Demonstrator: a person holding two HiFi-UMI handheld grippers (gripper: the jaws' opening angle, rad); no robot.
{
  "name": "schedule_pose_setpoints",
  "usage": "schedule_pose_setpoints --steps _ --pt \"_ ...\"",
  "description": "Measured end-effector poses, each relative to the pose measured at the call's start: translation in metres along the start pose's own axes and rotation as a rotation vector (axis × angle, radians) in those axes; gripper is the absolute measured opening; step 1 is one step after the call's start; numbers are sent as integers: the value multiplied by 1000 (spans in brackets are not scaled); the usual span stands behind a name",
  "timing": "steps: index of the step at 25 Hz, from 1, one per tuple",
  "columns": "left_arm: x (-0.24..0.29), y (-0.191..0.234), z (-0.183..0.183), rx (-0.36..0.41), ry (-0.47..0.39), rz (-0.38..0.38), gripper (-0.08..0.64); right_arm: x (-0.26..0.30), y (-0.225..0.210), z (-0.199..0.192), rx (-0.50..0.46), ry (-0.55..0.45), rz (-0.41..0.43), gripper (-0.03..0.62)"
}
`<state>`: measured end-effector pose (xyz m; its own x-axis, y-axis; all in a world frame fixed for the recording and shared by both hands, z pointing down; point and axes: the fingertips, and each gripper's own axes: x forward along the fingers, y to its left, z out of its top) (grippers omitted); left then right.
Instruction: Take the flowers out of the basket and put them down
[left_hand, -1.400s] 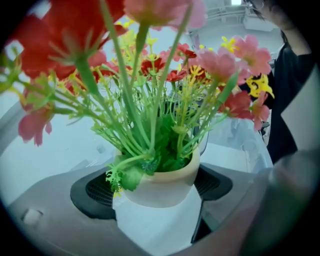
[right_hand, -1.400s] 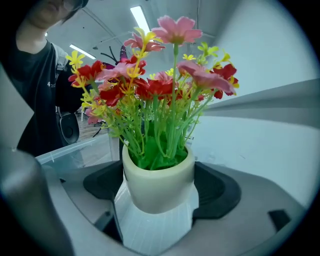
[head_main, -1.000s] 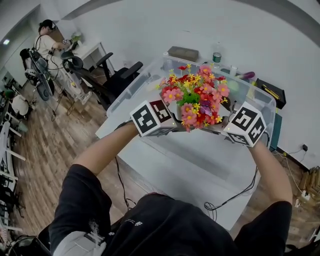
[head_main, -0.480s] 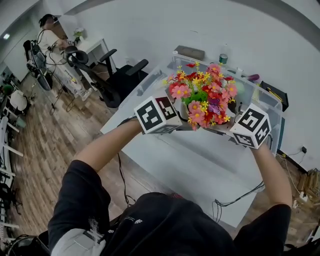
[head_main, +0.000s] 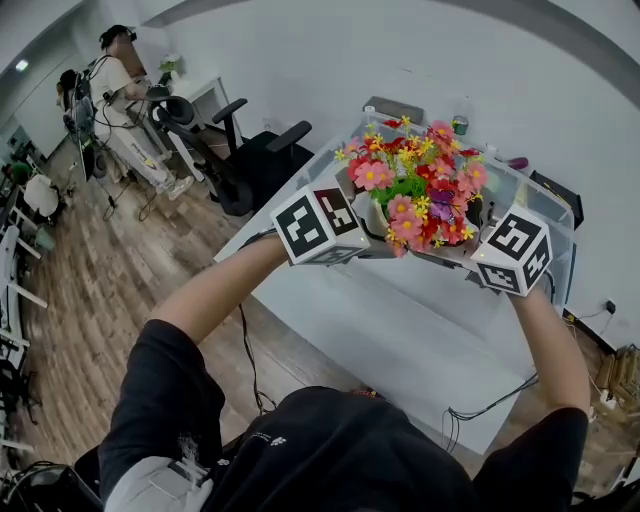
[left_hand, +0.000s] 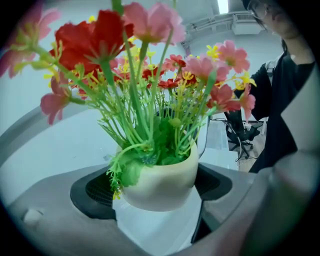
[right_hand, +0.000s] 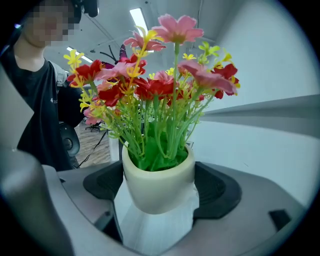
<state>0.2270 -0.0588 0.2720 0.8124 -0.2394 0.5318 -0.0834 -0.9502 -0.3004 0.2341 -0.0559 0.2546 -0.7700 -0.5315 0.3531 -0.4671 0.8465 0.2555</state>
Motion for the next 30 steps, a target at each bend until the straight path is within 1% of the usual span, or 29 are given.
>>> schedule_pose_setpoints --steps 5,9,13,22,30 --pt "-23 5 -9 -14 -4 9 463 17 9 17 -3 -2 15 443" --pt "-32 7 -9 -16 -1 42 463 21 11 24 -24 -18 33 443" --pt "-43 10 -12 -33 1 74 463 28 14 34 -40 -30 65 443" --pt "-77 15 -32 -62 7 129 463 58 31 54 -54 -54 126 443" --pt "-117 -6 -38 -73 -3 183 463 67 68 78 -89 -71 165 443"
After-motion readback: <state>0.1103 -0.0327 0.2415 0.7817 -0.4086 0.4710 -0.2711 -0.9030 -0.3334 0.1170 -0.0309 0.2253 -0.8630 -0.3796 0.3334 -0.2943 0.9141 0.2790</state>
